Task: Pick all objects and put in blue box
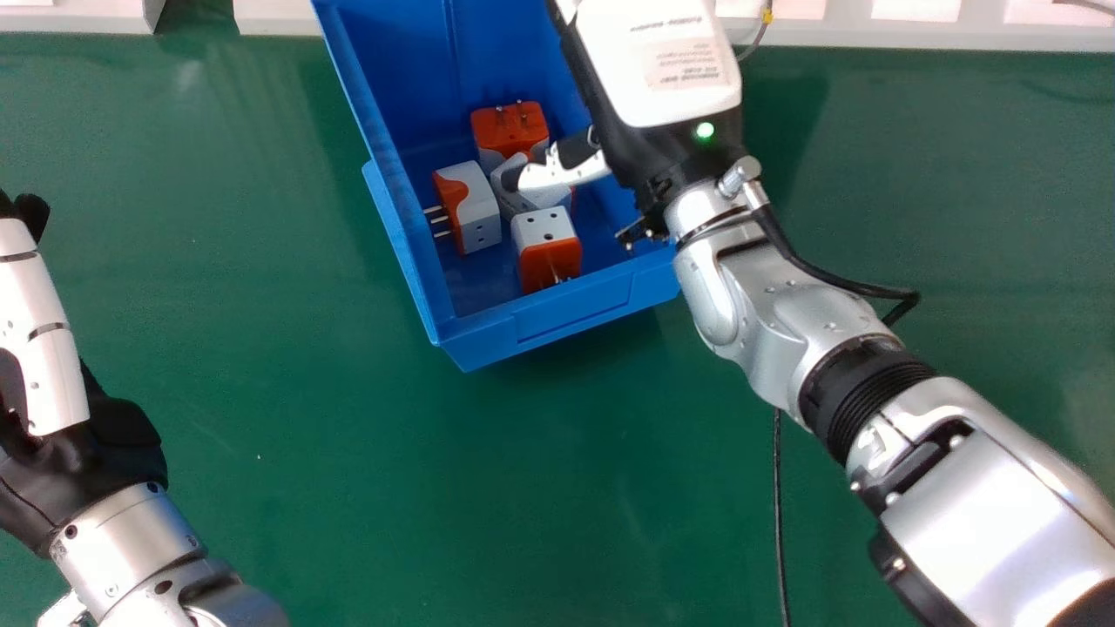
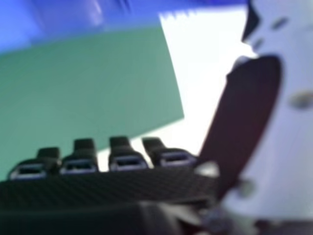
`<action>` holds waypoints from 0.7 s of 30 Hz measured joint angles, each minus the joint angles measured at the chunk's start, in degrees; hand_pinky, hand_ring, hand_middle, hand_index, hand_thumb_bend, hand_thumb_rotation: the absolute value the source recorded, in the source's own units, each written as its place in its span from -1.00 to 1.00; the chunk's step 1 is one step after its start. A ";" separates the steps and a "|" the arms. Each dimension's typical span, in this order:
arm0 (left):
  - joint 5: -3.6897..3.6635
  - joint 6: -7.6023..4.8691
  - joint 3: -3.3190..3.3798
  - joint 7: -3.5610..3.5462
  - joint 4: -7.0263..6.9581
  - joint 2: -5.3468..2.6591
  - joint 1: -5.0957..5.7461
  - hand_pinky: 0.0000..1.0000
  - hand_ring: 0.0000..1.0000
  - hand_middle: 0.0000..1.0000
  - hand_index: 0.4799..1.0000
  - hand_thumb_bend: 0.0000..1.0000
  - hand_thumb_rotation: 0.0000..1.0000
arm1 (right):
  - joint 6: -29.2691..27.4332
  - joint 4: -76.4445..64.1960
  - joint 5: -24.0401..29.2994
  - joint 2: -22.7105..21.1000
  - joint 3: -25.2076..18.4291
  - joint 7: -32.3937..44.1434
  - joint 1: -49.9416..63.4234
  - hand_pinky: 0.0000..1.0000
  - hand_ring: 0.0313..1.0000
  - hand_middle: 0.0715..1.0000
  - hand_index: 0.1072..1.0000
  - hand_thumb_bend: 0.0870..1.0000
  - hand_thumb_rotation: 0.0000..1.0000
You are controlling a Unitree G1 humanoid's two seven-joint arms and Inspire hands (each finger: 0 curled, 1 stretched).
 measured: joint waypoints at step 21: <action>0.41 2.12 -7.93 -2.41 -1.34 0.22 7.54 0.71 0.81 0.83 0.58 -0.05 -0.06 | -25.14 -55.56 42.63 9.31 -18.32 19.70 57.29 0.73 0.94 1.00 1.00 0.26 0.72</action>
